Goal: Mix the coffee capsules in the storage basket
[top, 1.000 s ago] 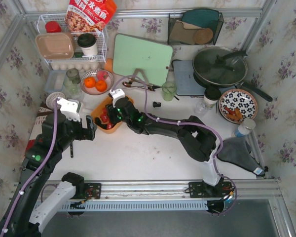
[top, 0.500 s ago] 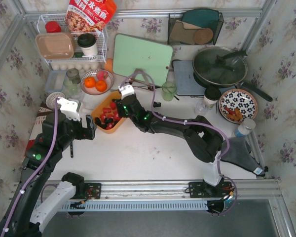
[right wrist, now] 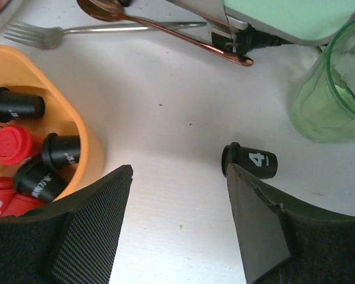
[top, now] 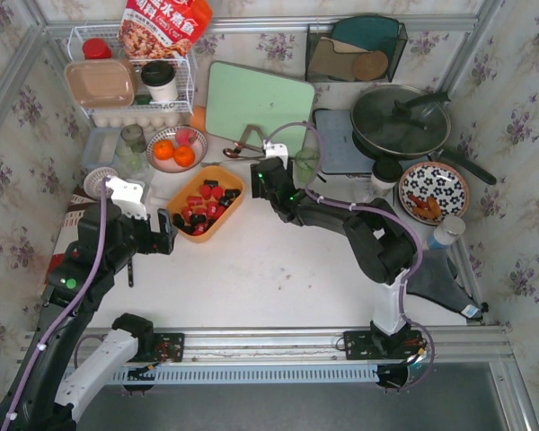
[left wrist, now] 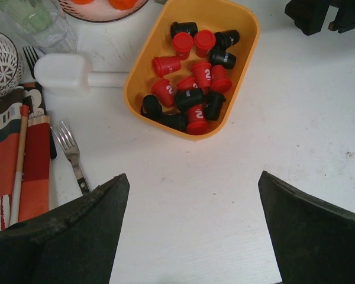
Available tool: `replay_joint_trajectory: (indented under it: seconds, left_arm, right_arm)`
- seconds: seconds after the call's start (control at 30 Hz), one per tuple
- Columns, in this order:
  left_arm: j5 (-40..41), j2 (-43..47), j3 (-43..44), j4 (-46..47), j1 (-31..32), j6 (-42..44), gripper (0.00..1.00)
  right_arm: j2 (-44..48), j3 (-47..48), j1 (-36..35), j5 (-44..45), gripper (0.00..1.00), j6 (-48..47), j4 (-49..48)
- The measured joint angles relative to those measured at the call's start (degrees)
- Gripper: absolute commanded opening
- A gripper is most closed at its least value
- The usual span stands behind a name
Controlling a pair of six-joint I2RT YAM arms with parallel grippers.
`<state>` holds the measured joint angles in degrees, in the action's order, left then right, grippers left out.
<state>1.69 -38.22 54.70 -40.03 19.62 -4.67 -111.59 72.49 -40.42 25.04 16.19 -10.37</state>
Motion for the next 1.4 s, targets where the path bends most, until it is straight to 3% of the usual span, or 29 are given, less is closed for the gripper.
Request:
replay_joint_trajectory:
  seconds: [1.03, 1.4]
  left_arm:
    - [-0.5, -0.6, 0.0, 0.0, -0.1, 0.0, 0.93]
    - [-0.7, -0.7, 0.0, 0.0, -0.1, 0.0, 0.93]
  right_arm:
    - [-7.5, 0.3, 8.6, -6.9, 0.66, 1.7, 2.6]
    - [-9.7, 3.1, 8.8, -7.3, 0.72, 1.0, 3.0]
